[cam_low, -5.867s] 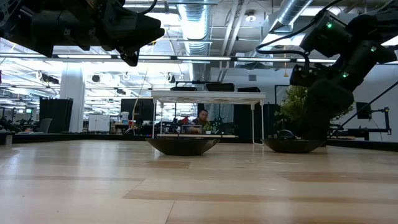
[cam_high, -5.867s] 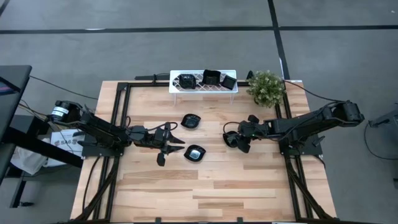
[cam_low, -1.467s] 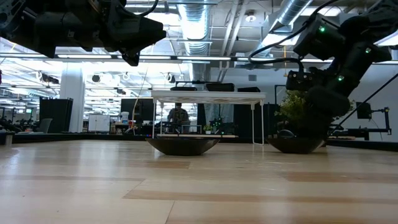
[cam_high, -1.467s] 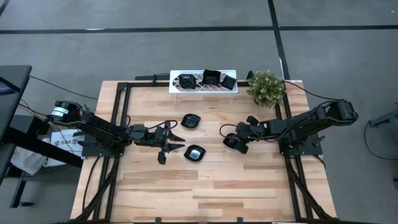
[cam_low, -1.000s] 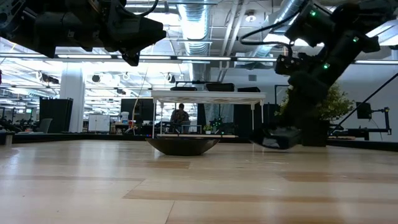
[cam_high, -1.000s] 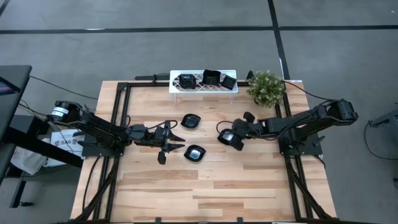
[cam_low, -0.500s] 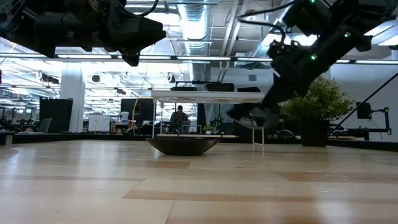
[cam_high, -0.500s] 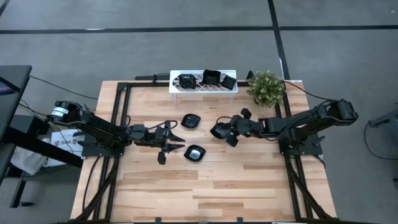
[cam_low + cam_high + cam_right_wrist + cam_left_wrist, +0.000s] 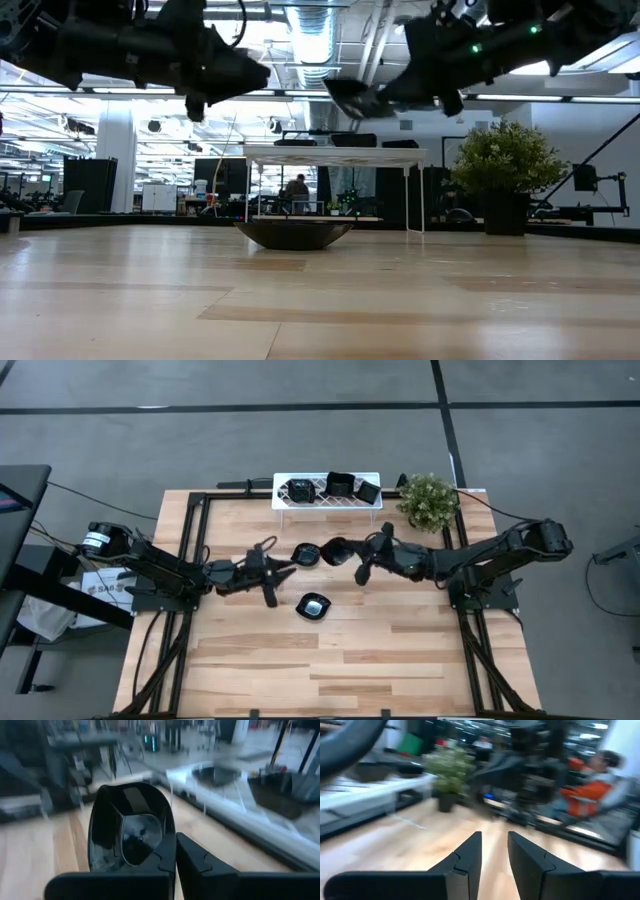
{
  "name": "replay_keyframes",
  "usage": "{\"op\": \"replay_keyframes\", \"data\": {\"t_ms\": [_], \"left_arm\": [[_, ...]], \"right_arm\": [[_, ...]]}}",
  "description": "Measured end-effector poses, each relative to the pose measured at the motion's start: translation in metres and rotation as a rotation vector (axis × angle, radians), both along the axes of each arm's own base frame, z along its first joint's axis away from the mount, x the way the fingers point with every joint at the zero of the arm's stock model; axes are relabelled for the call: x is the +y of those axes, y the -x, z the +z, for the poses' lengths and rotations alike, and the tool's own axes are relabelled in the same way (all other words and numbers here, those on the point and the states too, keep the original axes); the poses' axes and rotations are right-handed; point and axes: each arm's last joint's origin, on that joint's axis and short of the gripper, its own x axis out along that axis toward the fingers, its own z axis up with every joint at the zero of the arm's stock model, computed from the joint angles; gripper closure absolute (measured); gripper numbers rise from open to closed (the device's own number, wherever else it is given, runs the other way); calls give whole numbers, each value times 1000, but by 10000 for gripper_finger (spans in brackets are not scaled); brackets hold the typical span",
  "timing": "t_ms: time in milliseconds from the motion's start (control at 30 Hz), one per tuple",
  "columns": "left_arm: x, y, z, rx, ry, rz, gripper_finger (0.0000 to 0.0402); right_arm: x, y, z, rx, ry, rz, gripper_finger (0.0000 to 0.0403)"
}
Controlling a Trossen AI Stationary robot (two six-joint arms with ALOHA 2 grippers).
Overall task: Pick & Place Mini shaped plates
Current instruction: Stack the black leaf-shaped plate on top of the black leaf-shaped plate on the shelf
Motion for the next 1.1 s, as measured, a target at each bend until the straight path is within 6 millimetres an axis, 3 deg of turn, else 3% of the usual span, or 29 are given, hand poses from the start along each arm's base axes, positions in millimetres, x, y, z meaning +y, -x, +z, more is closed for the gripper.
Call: {"op": "replay_keyframes", "data": {"t_ms": [100, 300, 433, 600, 1000, 1100], "left_arm": [[2, 1, 0, 17, -72, 69, 306], [2, 1, 0, 103, -341, 33, 306], [2, 1, 0, 166, -539, 5, 306], [2, 0, 0, 241, -778, -29, 306], [1, -1, 2, 396, -1287, -106, 306], [0, 0, 2, 402, -1324, -119, 306]], "right_arm": [[-3, -4, 3, -81, -5, -11, 402], [-20, -12, 3, -238, -103, -40, 402], [-32, -13, -2, -276, -219, -38, 402], [-36, -17, -9, -276, -233, -54, 402], [-37, -61, -11, -262, -253, 80, 402], [-37, -71, -8, -248, -251, 95, 402]]}}
